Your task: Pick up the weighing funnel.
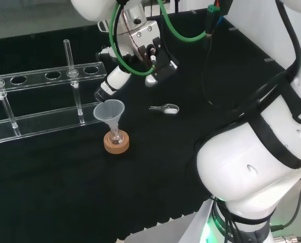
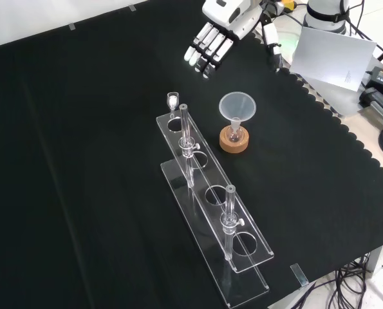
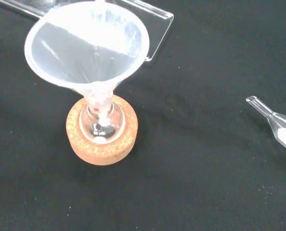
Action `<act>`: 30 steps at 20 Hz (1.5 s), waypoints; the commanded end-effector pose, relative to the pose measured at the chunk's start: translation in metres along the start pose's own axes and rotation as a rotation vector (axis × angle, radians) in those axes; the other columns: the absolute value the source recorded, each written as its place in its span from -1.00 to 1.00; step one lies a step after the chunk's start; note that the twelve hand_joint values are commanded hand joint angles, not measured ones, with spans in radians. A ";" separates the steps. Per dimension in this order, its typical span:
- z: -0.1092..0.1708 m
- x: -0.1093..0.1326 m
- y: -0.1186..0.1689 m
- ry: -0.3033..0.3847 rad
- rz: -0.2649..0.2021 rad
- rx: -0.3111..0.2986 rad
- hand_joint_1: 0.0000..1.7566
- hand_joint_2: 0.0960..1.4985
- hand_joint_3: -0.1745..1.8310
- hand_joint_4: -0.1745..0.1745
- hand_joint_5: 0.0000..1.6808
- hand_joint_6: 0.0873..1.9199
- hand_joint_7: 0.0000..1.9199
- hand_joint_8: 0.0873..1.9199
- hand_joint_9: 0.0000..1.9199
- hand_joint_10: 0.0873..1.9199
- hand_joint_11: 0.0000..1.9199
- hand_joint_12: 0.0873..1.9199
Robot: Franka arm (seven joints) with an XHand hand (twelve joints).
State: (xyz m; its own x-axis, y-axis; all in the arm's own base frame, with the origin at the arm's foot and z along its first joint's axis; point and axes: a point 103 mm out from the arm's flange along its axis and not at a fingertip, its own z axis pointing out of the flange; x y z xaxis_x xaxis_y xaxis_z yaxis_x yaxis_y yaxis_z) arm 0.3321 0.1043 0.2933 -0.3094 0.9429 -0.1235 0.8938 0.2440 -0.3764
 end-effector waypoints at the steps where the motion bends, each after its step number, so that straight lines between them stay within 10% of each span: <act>1: -0.002 -0.002 -0.002 0.017 0.013 -0.002 -0.67 -0.29 -0.84 0.15 -1.00 -1.00 -1.00 -1.00 -1.00 -1.00 -1.00 -1.00; 14: 0.004 -0.021 0.002 0.030 0.054 -0.058 -0.58 -0.22 -0.81 0.06 -1.00 -1.00 -0.98 -1.00 -1.00 -1.00 -0.98 -1.00; 30: 0.063 -0.108 0.012 0.071 0.264 -0.019 -0.47 -0.17 -0.82 -0.07 -1.00 -1.00 -0.89 -0.98 -0.95 -1.00 -1.00 -0.76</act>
State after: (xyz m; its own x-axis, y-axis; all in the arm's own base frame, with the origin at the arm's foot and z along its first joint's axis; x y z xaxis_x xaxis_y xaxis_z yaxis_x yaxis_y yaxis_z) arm 0.3527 0.0139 0.2584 -0.1113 0.9828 -0.1471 0.9415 0.0569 -0.3322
